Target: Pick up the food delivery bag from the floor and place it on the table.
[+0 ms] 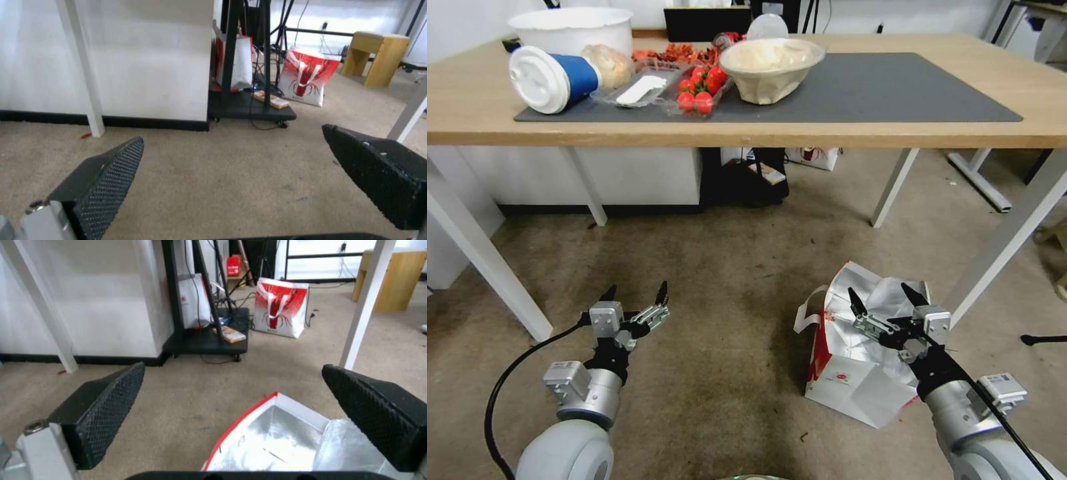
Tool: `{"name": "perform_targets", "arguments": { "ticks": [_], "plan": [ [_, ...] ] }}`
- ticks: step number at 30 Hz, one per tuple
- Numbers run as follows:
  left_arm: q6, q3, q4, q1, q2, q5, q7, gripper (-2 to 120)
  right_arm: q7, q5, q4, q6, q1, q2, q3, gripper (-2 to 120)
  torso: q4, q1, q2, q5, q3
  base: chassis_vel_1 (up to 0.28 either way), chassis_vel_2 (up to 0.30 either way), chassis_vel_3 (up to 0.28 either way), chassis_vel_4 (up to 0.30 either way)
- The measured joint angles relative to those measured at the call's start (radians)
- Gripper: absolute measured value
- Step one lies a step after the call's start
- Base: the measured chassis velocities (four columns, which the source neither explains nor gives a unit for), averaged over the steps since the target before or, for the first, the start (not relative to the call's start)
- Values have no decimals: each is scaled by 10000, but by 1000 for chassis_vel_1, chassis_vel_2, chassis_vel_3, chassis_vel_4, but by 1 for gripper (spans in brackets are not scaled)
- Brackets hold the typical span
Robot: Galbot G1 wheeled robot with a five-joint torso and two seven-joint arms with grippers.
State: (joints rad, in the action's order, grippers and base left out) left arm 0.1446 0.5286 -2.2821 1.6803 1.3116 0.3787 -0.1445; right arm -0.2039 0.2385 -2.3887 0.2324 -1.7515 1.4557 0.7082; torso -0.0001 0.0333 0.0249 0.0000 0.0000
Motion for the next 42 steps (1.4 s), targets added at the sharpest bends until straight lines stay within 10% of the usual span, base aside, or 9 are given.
{"name": "perform_targets", "arguments": {
  "ticks": [25,42],
  "plan": [
    [-507,33,207,-108,-9,-130,218,100,98,-1096,285,55,104,-777,944,100,1,2,44,3,0,0,0,0,0],
    [-606,-21,190,-157,-46,-169,203,100,1543,-647,1468,2868,2,-2479,2292,100,1,6,73,0,-1,0,0,0,0]
  ]
}}
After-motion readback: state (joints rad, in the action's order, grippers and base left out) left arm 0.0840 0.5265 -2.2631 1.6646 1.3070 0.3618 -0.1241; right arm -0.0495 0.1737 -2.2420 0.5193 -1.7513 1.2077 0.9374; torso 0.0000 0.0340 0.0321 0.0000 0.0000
